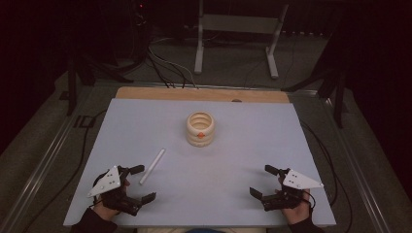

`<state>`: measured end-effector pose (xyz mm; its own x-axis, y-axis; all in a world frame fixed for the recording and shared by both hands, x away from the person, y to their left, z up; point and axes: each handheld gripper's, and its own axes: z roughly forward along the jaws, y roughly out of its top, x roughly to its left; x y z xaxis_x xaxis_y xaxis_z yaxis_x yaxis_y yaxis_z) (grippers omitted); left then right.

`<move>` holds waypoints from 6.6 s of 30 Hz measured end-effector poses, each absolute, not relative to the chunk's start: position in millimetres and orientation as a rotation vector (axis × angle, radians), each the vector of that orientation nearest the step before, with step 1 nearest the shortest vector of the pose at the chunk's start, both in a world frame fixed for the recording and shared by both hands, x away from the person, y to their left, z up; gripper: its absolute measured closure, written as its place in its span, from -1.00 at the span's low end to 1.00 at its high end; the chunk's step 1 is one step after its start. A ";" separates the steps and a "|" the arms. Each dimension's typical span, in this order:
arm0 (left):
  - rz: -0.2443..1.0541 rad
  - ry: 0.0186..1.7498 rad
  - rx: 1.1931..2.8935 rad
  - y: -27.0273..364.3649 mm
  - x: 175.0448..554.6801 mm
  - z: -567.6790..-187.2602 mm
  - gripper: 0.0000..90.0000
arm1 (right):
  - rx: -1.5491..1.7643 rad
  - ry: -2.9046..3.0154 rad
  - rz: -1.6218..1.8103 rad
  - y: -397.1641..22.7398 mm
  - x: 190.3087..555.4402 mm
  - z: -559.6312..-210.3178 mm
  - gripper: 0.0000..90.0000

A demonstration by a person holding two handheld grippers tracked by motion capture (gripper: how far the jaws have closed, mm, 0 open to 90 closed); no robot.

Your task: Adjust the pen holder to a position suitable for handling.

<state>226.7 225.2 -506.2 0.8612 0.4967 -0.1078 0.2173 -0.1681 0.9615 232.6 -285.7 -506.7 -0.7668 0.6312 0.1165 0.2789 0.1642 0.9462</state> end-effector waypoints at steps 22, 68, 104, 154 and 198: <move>0.267 0.564 1.743 225.5 228.8 -507.1 -1.00 | 0.922 2.265 1.579 -275.4 230.2 -498.6 -1.00; 0.266 0.568 1.741 226.2 227.9 -505.3 -1.00 | 0.874 2.306 1.592 -214.5 300.6 -405.7 -1.00; 0.261 0.563 1.736 226.9 227.5 -505.0 -1.00 | 1.408 2.304 1.447 -163.5 396.5 -392.4 -1.00; 0.253 0.559 1.749 226.0 227.3 -506.1 -1.00 | 1.924 2.353 0.797 -108.9 471.7 -439.3 0.44; 0.257 0.560 1.760 223.6 228.4 -506.8 -1.00 | 1.754 2.483 0.589 -163.7 400.8 -424.6 0.59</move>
